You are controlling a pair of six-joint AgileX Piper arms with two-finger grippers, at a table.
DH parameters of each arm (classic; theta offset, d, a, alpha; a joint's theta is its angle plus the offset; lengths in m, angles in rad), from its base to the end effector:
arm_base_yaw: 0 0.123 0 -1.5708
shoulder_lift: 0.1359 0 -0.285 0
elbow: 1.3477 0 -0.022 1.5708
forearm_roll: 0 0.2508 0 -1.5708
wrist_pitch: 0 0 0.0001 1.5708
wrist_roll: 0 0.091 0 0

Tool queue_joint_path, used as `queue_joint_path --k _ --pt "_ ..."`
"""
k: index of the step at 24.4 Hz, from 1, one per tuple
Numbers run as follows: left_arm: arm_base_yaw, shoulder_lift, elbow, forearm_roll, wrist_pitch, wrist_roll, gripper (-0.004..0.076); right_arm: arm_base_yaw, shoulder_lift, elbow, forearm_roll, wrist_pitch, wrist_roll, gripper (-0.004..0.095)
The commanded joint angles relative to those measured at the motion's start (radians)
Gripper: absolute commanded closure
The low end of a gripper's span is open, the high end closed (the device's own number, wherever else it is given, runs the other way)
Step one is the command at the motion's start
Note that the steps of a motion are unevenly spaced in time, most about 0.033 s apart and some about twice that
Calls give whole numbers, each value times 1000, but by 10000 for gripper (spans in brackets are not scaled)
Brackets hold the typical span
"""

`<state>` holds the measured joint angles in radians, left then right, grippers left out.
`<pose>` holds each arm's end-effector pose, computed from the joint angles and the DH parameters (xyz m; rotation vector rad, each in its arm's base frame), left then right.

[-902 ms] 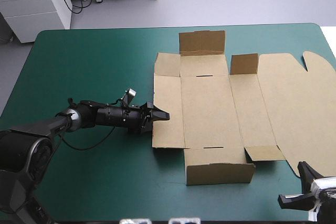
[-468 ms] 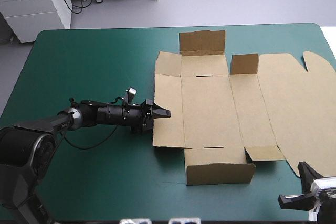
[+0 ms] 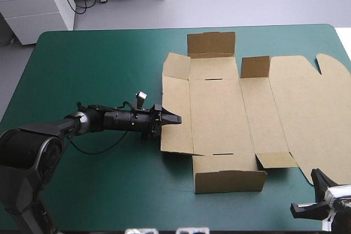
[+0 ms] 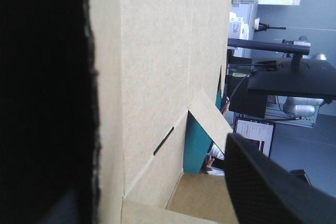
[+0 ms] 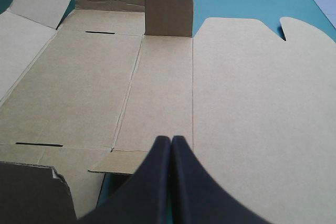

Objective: Fold the box

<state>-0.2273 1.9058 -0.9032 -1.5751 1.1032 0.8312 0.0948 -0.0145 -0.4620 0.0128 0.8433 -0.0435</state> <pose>0.2982 -0.1524 0.1593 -0.1331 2.5616 -1.7693 0.0047 0.0013 0.2849 -0.1267 1.8463 0.0505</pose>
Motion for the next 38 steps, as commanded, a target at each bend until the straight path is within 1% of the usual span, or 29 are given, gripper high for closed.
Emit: queue_joint_path --k 1,2,4,6,7,11,13,15,17,18,21,26,28,30,34,38 --pt "-41 14 8 10 88 -10 388 -9 -21 -22 -4 -73 -4 927" --pt "-41 14 8 28 119 -10 476 -9 -21 -22 -4 -73 -4 927" --pt "-41 14 8 37 141 10 563 -9 -21 -22 -4 -73 -4 927" --pt "-41 14 8 33 155 75 647 -9 -21 -22 -4 -73 -4 927" --pt "-41 14 8 25 158 125 731 -9 -21 -22 -4 -73 -4 927" --pt "-41 10 -3 38 190 124 731 -9 -21 -22 -4 -73 -4 928" --pt "-41 1 -49 106 190 89 731 -9 -21 -22 -4 -82 -6 927" --pt "-41 -18 -127 231 190 6 731 -9 -21 -22 -4 -100 -6 927" --pt "-41 -46 -242 355 190 -90 731 -9 -21 -22 -4 -133 -6 927" --pt "-41 -64 -301 434 190 -146 731 -9 -21 -22 -2 -134 -6 927" --pt "-41 -89 -428 578 190 -245 731 -9 -17 -22 -1 -129 -6 927" --pt "-41 -121 -600 852 191 -392 731 -9 0 -22 4 -127 -6 926" --pt "-41 -149 -680 1011 191 -418 731 -9 24 -26 4 -127 -6 926" --pt "-41 -171 -714 1120 186 -422 731 -9 43 -32 4 -129 -6 926" --pt "-41 -217 -740 1311 186 -410 731 -9 85 -48 20 -131 -6 926" --pt "-41 -269 -742 1437 186 -338 731 -9 143 -64 76 -147 -48 925"
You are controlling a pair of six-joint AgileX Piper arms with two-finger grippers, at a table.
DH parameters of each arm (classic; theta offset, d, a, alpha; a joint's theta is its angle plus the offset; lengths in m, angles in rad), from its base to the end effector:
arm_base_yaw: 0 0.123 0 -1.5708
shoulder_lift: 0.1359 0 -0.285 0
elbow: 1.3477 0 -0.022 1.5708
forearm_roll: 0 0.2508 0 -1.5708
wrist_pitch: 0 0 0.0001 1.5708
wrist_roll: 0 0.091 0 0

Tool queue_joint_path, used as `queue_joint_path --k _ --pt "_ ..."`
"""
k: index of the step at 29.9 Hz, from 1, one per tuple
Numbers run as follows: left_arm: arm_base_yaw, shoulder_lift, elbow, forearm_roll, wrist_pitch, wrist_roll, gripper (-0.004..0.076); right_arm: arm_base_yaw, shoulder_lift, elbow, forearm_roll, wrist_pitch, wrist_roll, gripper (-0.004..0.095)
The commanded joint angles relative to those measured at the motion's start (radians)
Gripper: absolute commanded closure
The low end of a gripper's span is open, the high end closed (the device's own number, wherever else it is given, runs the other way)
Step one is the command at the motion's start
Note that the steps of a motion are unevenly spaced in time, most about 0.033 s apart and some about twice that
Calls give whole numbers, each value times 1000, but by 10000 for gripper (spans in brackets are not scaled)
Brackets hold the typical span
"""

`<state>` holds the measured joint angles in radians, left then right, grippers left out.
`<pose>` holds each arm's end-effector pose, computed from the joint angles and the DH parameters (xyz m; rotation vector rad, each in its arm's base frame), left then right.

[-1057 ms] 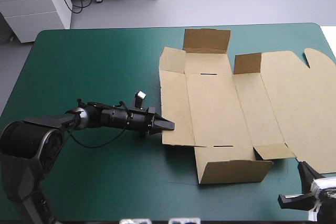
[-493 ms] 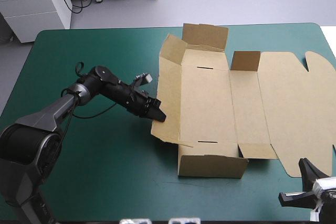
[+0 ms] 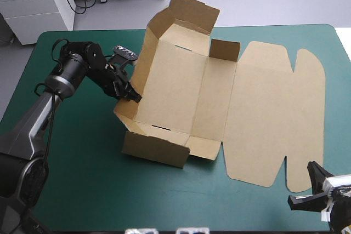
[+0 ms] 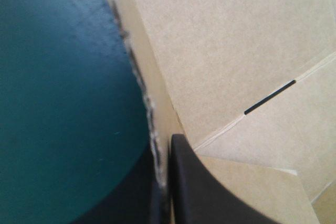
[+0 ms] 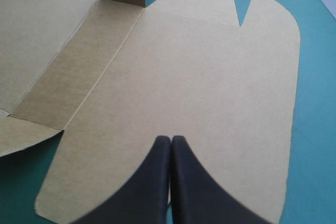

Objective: Fold the box

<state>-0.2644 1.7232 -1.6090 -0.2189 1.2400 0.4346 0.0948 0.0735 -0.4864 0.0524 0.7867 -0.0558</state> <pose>0.3421 -0.1120 0.3266 0.9096 2.6580 -0.2696 0.0176 0.0051 0.2961 -0.1312 1.8528 0.0872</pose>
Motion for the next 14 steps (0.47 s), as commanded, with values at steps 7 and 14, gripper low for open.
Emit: queue_joint_path --k 7,14 --pt "-3 -158 -36 186 49 240 731 -9 154 -77 112 -101 -85 925" --pt "-68 -202 -38 359 47 329 731 -9 222 -90 124 -107 -85 925"
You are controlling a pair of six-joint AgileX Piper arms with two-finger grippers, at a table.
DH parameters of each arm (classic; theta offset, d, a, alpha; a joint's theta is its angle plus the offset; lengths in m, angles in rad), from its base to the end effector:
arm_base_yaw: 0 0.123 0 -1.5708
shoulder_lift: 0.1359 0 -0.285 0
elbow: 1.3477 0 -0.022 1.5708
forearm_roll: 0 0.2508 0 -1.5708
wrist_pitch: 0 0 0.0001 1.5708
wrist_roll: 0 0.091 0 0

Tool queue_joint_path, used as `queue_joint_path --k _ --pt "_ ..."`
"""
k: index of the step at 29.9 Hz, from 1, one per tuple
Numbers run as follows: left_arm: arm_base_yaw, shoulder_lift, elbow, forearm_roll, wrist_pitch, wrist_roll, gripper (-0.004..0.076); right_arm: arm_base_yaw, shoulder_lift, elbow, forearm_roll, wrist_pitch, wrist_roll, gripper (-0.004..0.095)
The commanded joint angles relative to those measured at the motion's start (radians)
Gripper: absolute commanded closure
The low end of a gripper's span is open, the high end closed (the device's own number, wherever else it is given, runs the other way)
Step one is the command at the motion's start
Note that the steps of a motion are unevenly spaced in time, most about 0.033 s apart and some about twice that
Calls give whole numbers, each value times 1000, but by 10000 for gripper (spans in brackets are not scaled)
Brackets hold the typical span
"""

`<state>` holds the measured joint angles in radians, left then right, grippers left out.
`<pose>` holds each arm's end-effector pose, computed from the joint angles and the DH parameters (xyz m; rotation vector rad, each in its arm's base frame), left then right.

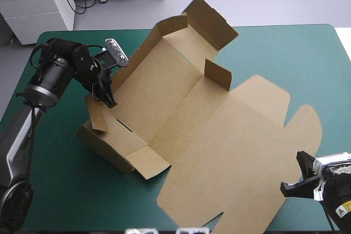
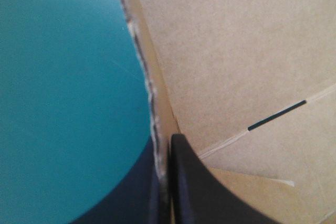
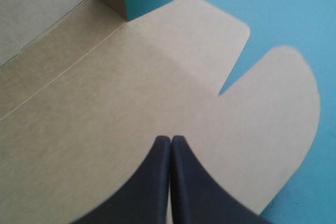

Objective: Fold the box

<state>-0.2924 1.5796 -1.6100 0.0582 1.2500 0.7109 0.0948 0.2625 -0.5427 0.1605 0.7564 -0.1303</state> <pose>0.3137 -0.0892 0.3740 1.3141 2.3789 0.2046 0.0462 0.0144 0.3103 -0.1778 1.9462 0.1612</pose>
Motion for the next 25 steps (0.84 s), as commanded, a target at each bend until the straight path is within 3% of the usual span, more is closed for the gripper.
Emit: queue_joint_path --k 1,6,12,25 --pt "-60 -61 -39 126 37 65 731 -9 40 -34 23 -77 -11 925" --pt "-176 -61 -45 343 27 60 731 -9 53 -34 49 -77 -11 925" --pt "-322 -61 -45 486 -61 22 731 -9 53 -34 65 -77 -11 925" --pt "-574 -145 -41 554 -89 -48 731 -9 53 -34 65 -77 -11 925"
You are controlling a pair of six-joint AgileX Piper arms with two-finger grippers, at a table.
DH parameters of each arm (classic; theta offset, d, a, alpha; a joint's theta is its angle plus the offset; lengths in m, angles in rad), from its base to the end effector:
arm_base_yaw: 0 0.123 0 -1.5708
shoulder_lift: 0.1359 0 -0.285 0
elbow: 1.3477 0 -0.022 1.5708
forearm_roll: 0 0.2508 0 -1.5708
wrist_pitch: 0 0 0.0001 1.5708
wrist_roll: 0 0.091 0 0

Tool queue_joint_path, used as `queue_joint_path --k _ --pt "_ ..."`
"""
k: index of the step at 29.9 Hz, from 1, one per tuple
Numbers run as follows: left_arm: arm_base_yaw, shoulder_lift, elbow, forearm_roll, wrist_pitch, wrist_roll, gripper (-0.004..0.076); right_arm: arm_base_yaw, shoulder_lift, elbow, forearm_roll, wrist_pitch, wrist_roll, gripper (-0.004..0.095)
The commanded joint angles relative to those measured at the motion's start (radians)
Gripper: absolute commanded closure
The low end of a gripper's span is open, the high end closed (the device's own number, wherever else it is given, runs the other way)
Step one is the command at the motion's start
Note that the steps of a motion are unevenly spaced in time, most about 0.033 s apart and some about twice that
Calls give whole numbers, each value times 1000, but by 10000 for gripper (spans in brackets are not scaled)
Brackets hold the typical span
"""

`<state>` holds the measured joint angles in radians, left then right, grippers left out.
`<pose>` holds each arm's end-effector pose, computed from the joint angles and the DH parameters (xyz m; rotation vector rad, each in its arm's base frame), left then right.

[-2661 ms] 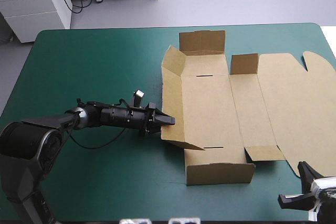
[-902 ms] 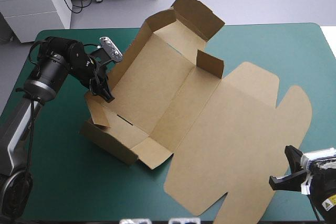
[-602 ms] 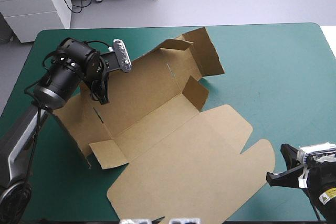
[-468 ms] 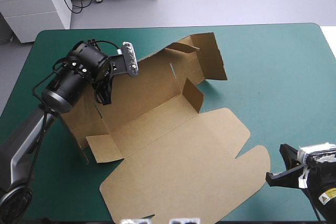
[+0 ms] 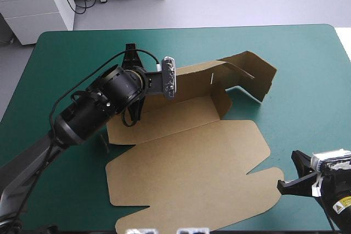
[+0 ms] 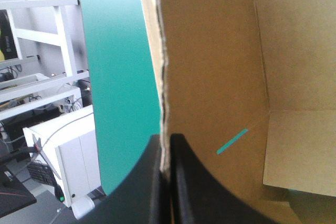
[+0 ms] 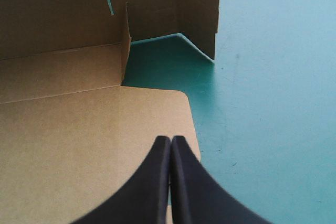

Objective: Fold the box

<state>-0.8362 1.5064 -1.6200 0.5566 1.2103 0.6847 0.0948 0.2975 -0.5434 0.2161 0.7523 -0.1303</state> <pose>0.2395 -0.1980 0.4144 1.7445 1.7488 0.6760 0.0523 0.0184 0.3097 -0.1612 1.9740 0.2256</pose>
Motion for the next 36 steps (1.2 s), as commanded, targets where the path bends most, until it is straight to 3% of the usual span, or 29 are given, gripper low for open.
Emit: queue_joint_path --k 1,6,13,20,26,30,36 --pt "-43 -83 -26 53 -57 -22 731 -9 18 -33 9 -73 -11 925" --pt "-127 -151 100 150 -118 -96 731 -9 18 -33 9 -73 -6 925" --pt "-280 -225 356 532 -162 -327 731 -9 18 -33 10 -71 -2 925" --pt "-329 -249 537 871 -259 -595 731 -9 18 -33 22 -71 1 925" --pt "-331 -249 636 1078 -189 -861 731 -9 18 -33 28 -71 1 920" --pt "-384 -249 639 1089 -91 -864 731 -9 18 -33 28 -71 1 919" --pt "-440 -249 663 1069 -73 -925 731 -9 18 -33 29 -71 14 919"
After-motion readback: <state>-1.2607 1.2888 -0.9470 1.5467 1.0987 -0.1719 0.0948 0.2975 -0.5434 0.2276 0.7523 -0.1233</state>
